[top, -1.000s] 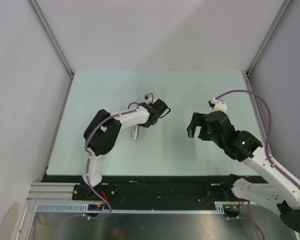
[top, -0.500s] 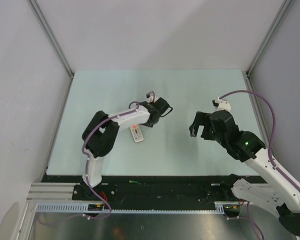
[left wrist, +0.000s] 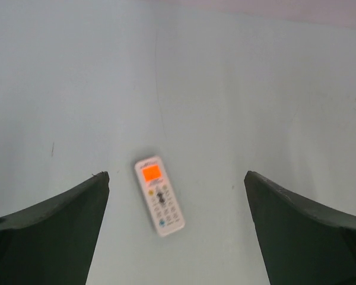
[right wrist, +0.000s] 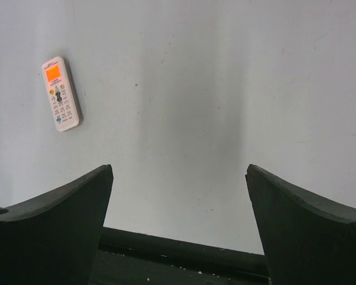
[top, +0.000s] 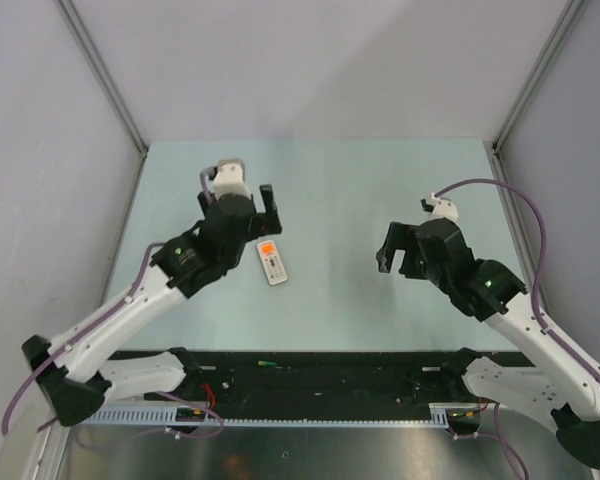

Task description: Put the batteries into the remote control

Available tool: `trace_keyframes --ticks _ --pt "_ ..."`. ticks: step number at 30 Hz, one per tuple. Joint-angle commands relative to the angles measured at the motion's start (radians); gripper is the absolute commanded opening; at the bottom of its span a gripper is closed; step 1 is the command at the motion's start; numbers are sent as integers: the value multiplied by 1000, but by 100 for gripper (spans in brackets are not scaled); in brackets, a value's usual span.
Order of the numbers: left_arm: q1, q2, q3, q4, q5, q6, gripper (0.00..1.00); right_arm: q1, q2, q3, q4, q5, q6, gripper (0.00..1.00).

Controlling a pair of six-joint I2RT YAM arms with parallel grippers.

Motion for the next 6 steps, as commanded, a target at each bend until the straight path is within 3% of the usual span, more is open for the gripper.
trace_keyframes --ticks 1,6 --pt "12 -98 -150 38 44 -12 100 -1 17 15 60 25 -16 100" --pt "116 -176 -247 46 172 -11 100 0 41 15 118 -2 -22 100"
